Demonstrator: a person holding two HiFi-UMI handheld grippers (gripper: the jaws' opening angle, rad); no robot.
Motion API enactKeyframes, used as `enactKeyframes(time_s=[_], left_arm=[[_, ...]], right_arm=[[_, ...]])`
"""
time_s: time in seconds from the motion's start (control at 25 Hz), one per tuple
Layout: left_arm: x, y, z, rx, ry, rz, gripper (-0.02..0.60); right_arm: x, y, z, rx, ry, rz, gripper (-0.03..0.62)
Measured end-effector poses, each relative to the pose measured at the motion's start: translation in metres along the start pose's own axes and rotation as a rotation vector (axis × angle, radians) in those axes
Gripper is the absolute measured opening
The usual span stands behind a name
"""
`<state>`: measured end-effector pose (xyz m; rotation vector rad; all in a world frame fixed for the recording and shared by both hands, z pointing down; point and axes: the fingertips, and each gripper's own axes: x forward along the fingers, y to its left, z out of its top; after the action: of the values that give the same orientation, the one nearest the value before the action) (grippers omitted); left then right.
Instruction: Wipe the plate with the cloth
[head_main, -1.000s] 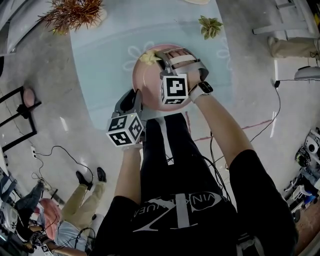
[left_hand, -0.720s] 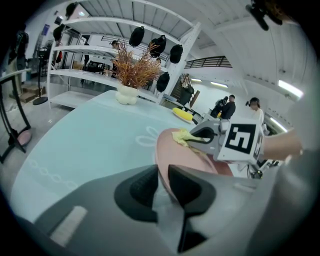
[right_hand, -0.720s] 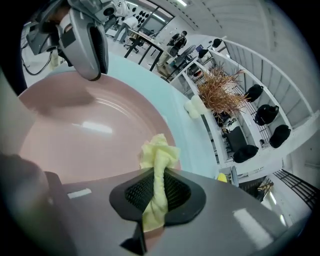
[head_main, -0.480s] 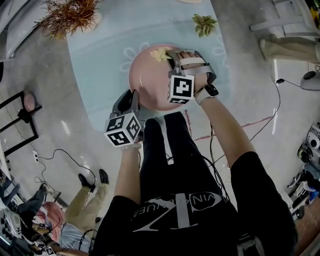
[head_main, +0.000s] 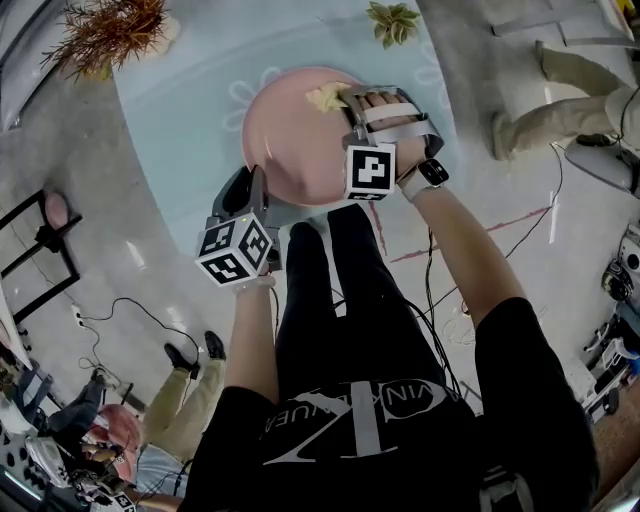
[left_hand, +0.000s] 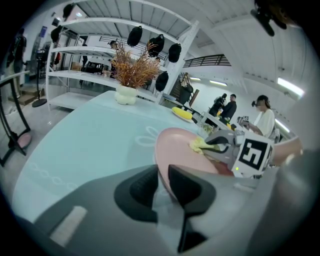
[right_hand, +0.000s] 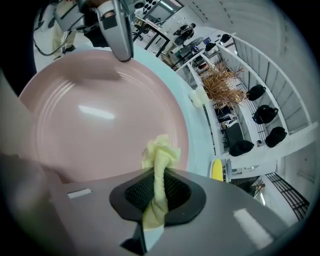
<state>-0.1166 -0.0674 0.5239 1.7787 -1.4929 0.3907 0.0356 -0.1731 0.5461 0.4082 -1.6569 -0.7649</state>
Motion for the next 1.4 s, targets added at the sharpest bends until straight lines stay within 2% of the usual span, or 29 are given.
enactKeyframes(time_s=[0.84,1.08,1.4], left_arm=[[0.0,0.003,-0.002,-0.017,-0.01,-0.035,0.0],[0.004,0.003,-0.005,-0.021,-0.011,-0.042,0.0],[0.005,0.003,-0.004,-0.038,-0.015,-0.048,0.0]], right_arm=[[-0.033,0.044,-0.006,-0.041,0.021,0.026,0.034],[-0.039,0.06,-0.003,-0.035,0.014,0.072,0.034],[-0.059,0.08,0.017,0.077,-0.027,0.19,0.035]])
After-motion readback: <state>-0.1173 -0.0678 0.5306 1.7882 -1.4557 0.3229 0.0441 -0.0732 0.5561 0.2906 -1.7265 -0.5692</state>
